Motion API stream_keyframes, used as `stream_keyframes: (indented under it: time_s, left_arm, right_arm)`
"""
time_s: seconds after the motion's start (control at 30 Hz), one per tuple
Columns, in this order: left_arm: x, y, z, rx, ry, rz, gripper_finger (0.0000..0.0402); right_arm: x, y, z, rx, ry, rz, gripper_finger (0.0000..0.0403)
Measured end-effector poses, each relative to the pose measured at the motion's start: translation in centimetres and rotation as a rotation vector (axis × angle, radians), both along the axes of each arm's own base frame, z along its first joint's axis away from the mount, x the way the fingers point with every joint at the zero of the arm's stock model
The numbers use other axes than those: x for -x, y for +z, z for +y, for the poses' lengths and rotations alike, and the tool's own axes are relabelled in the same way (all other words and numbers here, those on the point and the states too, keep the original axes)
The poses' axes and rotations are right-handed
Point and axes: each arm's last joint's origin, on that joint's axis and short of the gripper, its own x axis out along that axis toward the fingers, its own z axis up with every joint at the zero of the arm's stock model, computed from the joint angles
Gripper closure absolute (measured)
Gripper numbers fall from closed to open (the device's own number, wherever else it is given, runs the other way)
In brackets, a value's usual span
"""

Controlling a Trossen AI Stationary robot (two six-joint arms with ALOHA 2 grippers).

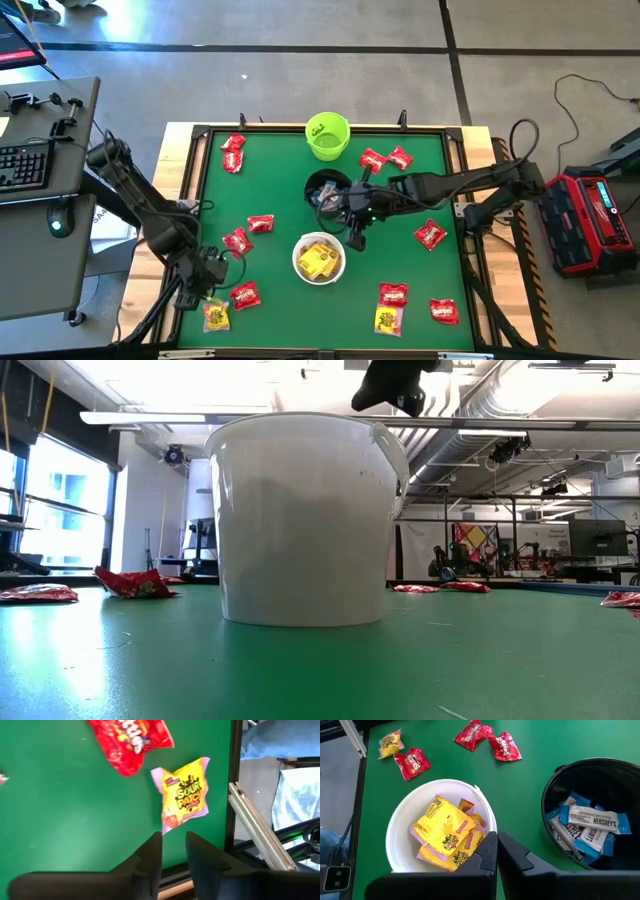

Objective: Sort candy by brand, put in halloween buckets
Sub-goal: Put the yellow candy into the white bucket

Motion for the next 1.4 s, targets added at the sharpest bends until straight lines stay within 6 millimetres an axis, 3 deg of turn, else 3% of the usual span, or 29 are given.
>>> stream_keyframes:
  time_s: [0.3,0.57,0.77,1.07,1.4]
  left_arm:
    - [-0.7,-2.0,-1.8,-0.036,-0.033,0.038,0.0268]
    - [-0.7,-3.8,-3.4,-0.021,-0.088,0.150,0.0270]
    - [-0.5,-4.7,-5.1,0.016,-0.133,0.118,0.0270]
    - [0.0,-5.6,-5.0,-0.101,-0.046,0.153,0.0270]
    - [-1.0,-5.7,-5.4,-0.083,-0.062,0.026,0.0270]
  right_arm:
    - [0.0,0.0,0.0,0.013,0.020,-0.003,0.0403]
    - [0.0,0.0,0.0,0.018,0.028,0.000,0.0403]
    - [0.0,0.0,0.0,0.019,0.030,0.001,0.0403]
    - [0.0,0.0,0.1,0.007,0.046,0.002,0.0403]
    - [0.0,0.0,0.1,-0.014,0.051,0.004,0.0403]
